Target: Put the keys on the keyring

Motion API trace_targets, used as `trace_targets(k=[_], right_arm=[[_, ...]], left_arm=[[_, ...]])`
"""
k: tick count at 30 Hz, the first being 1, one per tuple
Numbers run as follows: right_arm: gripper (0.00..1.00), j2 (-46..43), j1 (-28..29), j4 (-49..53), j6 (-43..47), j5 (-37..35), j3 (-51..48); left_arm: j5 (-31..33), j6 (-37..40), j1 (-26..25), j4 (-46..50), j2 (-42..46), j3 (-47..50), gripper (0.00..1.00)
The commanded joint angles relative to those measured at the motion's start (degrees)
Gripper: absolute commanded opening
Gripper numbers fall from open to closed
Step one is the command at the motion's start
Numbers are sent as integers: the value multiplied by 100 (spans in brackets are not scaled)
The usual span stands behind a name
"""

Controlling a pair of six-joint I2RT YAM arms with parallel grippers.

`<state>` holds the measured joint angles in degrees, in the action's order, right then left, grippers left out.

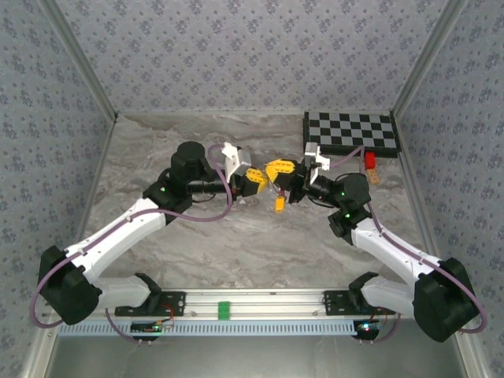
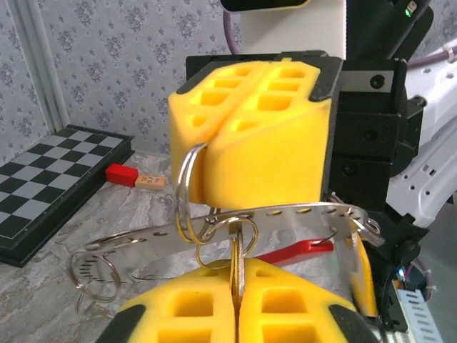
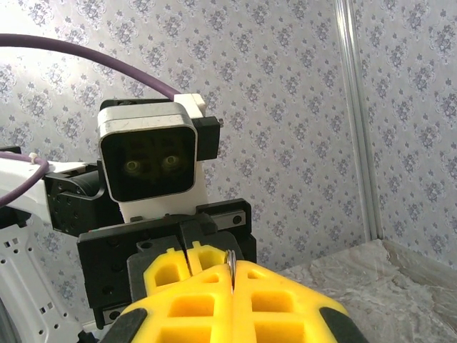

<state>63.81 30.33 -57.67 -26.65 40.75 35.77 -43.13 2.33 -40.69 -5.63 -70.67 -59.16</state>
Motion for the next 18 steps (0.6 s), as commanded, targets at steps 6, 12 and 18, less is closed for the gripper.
trace_targets(k=[6,12,18], right_arm=[[0,-26,-9,-322,-109,26,149],[0,-51,-69,-319,-141,71,130],[0,-40,-78,-358,-178,140,121]], left_arm=[[-187,150,-116,218,143,-111,28],[-11,-181,113,-184,456,127,34],[204,-509,278,-591,607,299,38]])
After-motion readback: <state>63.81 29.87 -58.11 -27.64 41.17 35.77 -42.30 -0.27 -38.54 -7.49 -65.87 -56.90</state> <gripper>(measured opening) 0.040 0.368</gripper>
